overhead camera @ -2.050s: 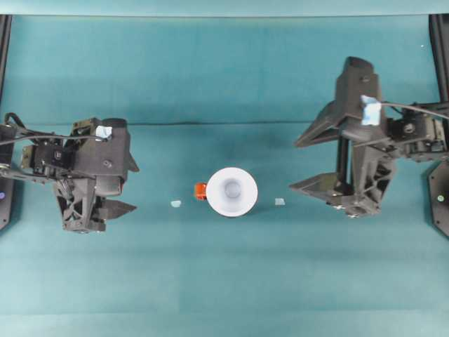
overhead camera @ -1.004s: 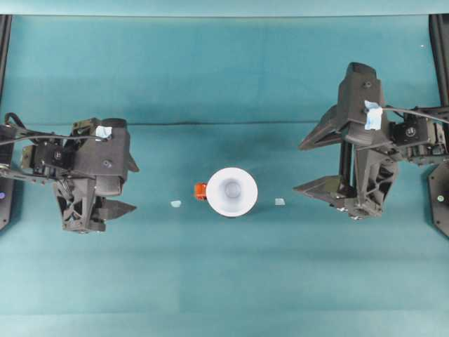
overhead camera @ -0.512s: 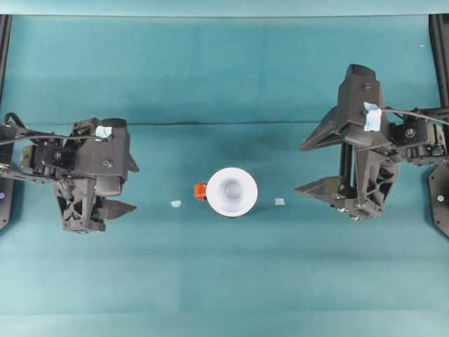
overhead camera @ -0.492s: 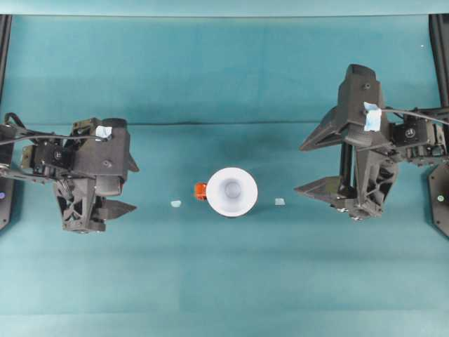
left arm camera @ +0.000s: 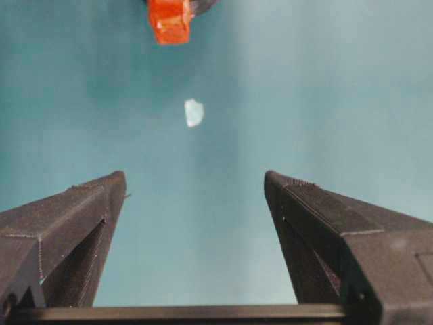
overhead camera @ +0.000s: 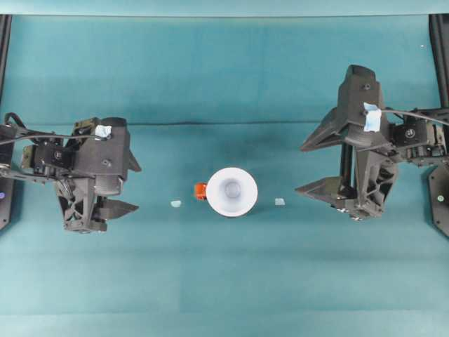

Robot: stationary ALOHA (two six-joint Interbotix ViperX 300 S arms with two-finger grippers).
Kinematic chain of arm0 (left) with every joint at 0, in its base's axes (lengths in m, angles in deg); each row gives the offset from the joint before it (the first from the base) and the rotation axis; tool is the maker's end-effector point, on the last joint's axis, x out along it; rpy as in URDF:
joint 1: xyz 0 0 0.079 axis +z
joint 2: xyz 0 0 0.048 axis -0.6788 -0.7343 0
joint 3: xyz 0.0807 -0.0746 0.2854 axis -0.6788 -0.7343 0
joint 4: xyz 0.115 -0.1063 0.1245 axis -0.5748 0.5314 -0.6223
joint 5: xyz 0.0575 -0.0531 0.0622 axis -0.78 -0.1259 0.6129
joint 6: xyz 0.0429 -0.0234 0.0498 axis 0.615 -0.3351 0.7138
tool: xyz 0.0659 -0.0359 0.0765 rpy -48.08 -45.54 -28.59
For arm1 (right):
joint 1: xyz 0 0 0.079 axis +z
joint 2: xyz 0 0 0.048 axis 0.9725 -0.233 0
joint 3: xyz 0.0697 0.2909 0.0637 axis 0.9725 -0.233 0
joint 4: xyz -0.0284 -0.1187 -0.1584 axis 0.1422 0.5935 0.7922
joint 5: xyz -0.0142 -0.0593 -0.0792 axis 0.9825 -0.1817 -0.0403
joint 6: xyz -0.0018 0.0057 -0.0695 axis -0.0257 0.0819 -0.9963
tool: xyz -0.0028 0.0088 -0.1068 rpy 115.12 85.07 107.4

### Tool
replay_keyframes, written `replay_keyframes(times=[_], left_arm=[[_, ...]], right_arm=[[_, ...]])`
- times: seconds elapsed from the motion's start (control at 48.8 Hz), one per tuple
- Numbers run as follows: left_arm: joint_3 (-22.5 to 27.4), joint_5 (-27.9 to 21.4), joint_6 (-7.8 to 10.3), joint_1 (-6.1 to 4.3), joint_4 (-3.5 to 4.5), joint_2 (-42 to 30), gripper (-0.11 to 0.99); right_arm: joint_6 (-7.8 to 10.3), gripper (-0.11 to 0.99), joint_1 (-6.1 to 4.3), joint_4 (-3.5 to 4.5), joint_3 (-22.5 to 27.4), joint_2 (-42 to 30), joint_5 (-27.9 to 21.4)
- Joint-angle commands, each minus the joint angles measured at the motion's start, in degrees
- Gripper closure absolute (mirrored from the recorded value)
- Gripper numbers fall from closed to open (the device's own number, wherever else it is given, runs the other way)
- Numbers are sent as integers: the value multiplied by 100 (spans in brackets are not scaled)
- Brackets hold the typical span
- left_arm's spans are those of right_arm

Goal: Put the paper cup into the moved red handle cup holder.

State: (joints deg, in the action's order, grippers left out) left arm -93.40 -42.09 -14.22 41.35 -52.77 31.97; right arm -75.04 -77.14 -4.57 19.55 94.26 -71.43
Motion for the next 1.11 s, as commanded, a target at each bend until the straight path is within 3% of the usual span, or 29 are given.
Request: replay_keyframes(times=[0.0, 0.553, 0.799, 1.086], left_arm=[[53, 44, -18, 0, -9, 26, -3], [53, 44, -18, 0, -9, 18, -3], [44, 35, -149, -9, -9, 18, -3], [35, 44, -158, -18, -26, 18, -3]], right_arm=[[-26, -6, 9, -9, 44, 62, 35], [-26, -6, 9, -18, 35, 62, 26], [-18, -6, 9, -18, 18, 62, 18], [-18, -6, 9, -26, 9, 62, 26]])
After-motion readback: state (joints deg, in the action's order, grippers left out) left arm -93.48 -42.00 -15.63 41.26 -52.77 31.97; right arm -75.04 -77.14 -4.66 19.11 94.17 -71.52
